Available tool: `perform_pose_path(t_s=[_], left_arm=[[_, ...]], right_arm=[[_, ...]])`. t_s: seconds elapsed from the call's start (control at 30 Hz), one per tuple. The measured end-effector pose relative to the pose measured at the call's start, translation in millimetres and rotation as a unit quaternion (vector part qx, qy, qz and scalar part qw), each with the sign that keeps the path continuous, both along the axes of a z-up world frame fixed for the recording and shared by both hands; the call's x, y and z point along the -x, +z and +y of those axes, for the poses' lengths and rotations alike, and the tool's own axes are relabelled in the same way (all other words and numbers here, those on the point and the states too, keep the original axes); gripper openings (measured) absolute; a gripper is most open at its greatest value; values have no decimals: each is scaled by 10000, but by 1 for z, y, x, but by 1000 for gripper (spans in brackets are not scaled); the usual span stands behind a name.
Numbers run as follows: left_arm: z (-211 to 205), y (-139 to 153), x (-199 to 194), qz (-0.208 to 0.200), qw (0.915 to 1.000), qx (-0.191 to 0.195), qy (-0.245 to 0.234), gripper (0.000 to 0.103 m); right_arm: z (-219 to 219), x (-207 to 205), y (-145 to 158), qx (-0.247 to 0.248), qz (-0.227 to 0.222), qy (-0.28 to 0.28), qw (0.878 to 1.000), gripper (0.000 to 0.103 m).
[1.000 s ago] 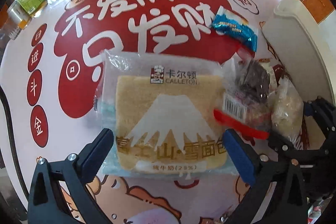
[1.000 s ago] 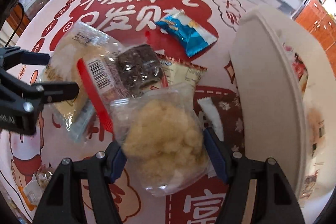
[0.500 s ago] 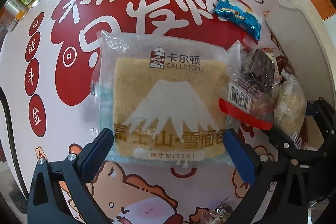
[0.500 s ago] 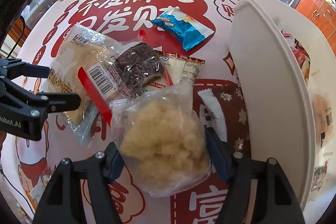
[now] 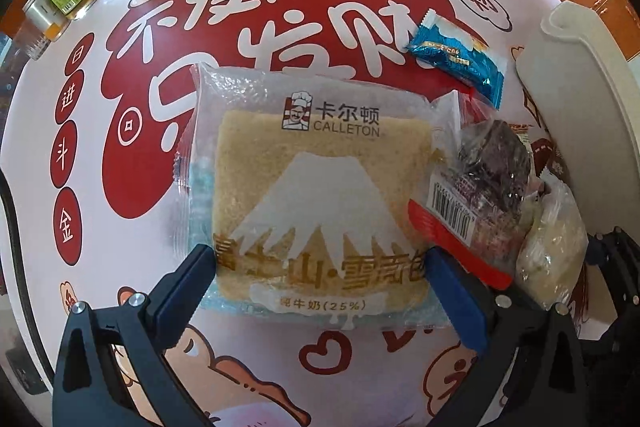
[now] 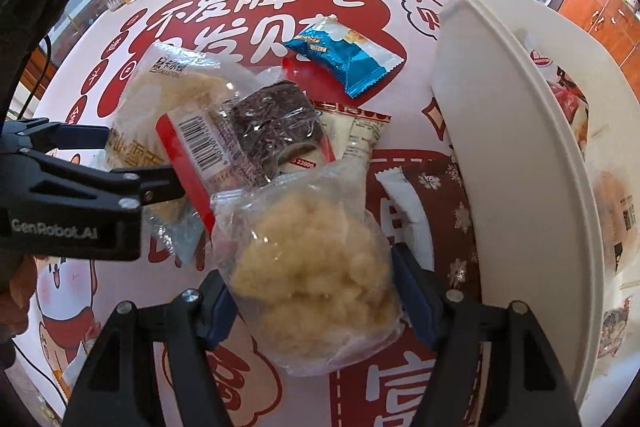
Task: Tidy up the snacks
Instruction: 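Grasp the Calleton bread bag with left tool while right tool grasps the puffed-rice bag, then lift both bags into the white tray and open both tools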
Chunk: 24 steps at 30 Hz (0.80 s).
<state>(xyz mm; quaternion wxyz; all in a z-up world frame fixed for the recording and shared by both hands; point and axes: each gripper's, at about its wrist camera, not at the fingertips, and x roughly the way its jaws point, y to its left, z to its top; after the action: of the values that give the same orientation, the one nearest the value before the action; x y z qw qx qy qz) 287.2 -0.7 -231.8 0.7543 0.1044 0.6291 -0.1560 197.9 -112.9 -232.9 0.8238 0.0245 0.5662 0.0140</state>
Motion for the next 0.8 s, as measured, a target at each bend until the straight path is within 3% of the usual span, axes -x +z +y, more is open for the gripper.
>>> perform_pose_path(t_s=[0.13, 0.17, 0.23, 0.27, 0.37, 0.43, 0.73, 0.8], left_arm=[[3, 5, 10, -198, 9998, 91, 27, 98], [4, 9, 12, -227, 9996, 142, 87, 90], [11, 21, 15, -308, 9990, 259, 183, 54], [16, 26, 14, -330, 9986, 339, 247, 3], [35, 25, 7, -36, 9968, 617, 499, 0], [38, 21, 9, -34, 9973, 524, 514, 0], [63, 20, 5, 215, 9898, 1215, 715, 0], [65, 18, -1, 294, 9892, 1258, 691, 7]], right_arm=[[-3, 2, 1, -82, -24, -39, 10000, 68], [-4, 3, 1, -88, -31, -49, 9999, 67], [-4, 5, 2, -96, -41, -60, 9999, 65], [-4, 5, 2, -81, -43, -48, 9999, 64], [-3, 7, 2, 22, -67, -11, 10000, 56], [-2, 6, 2, -5, -55, -1, 10000, 55], [1, 12, 3, 67, -77, 91, 9999, 54], [1, 12, 3, 62, -80, 96, 9999, 54]])
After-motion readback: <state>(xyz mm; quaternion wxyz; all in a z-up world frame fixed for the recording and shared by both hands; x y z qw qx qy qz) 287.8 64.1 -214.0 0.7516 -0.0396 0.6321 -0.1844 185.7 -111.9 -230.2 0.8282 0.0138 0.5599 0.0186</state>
